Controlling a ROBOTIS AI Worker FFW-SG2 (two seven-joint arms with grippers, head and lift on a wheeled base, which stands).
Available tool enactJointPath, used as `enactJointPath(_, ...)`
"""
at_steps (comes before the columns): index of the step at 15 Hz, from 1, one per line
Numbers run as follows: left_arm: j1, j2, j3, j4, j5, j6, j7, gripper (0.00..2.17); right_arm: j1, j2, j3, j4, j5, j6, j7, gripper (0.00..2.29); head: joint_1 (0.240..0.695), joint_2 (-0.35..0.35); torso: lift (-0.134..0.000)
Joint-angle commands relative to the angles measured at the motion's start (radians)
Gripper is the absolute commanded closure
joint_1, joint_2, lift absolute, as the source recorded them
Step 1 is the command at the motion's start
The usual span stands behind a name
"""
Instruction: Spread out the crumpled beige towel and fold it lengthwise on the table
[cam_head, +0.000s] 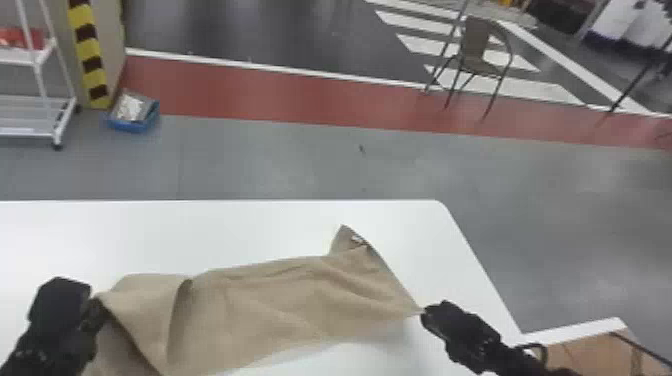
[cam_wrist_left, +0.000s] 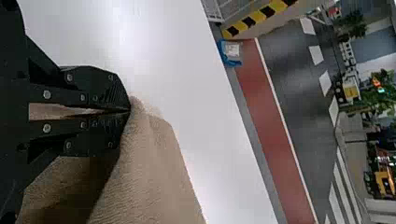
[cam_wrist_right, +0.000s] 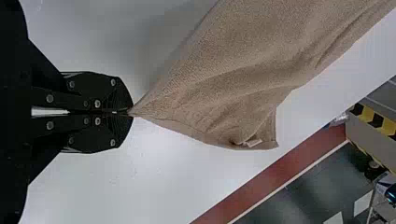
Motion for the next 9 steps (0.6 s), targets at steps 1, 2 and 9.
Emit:
enactJointPath(1, 0.013, 0.0, 0.089, -0.003, 0.007, 0.023, -0.006, 1.74, 0.001, -0.002, -0.003, 0.002, -0.005, -0.001, 0.0, 1.11, 0.695, -0.268, 0.0)
enactJointPath(2, 0.018, 0.0, 0.116, -0.007, 0.012, 0.029, -0.014, 1.73, -0.001, -0.002, -0.003, 0.002, -0.005, -0.001, 0.0, 1.11, 0.695, -0.246, 0.0)
enactJointPath(9, 0.17, -0.012, 0.106, -0.316, 0.035, 0.047, 0.017, 0.03, -0.002, -0.002, 0.003, 0.011, -0.008, -0.001, 0.0, 1.11, 0.695, -0.151, 0.0)
